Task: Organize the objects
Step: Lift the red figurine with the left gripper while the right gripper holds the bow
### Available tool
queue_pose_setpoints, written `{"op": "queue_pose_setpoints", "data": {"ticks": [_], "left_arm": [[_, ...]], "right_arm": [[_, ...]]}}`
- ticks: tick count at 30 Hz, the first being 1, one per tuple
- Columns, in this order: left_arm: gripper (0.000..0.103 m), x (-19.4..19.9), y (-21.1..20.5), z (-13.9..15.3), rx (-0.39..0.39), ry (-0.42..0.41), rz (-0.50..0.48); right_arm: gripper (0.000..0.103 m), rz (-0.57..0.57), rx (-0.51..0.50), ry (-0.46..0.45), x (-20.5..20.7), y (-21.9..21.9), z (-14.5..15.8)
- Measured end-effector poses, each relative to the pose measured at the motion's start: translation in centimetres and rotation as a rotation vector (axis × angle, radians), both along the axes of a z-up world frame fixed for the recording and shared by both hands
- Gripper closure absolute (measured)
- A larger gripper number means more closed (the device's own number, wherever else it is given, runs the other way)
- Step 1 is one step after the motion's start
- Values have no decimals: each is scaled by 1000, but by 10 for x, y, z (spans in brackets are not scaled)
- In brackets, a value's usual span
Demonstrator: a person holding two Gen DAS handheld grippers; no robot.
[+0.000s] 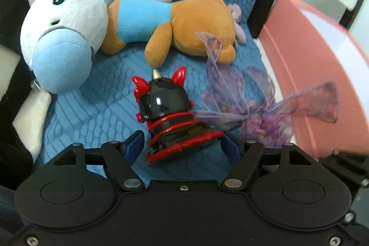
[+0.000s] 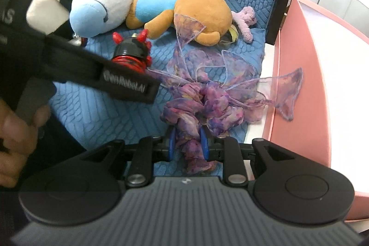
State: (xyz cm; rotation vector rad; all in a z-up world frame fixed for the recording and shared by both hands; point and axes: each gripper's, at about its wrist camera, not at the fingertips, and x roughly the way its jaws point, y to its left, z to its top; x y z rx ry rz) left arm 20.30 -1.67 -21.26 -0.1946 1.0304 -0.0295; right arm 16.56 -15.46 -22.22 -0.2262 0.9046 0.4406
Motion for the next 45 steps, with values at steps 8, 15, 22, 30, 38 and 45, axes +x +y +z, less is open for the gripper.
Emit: {"op": "queue_pose_setpoints", "data": {"ticks": [8,15,22,30,38,45], "left_arm": [[24,6,30,18,-149,-38,59],[24,25,48,8,-209,0,108],[27,43,47,-6,-188,62,121],[32,54,50,-17,-189,102,145],[39,55,49,-17,-188,92,129],[48,51,47,-14,-187,91,119]], "right_arm": [[36,-6,68,-40,-1,0,10],[36,-89,107,-107,14,-2,15],[36,-91,25,-71,36,10,-8],[49,-145,49,2,50,6,-28],[87,-145,49,-17,51,7,-27],[88,-165,98,-6,50,3,-21]]}}
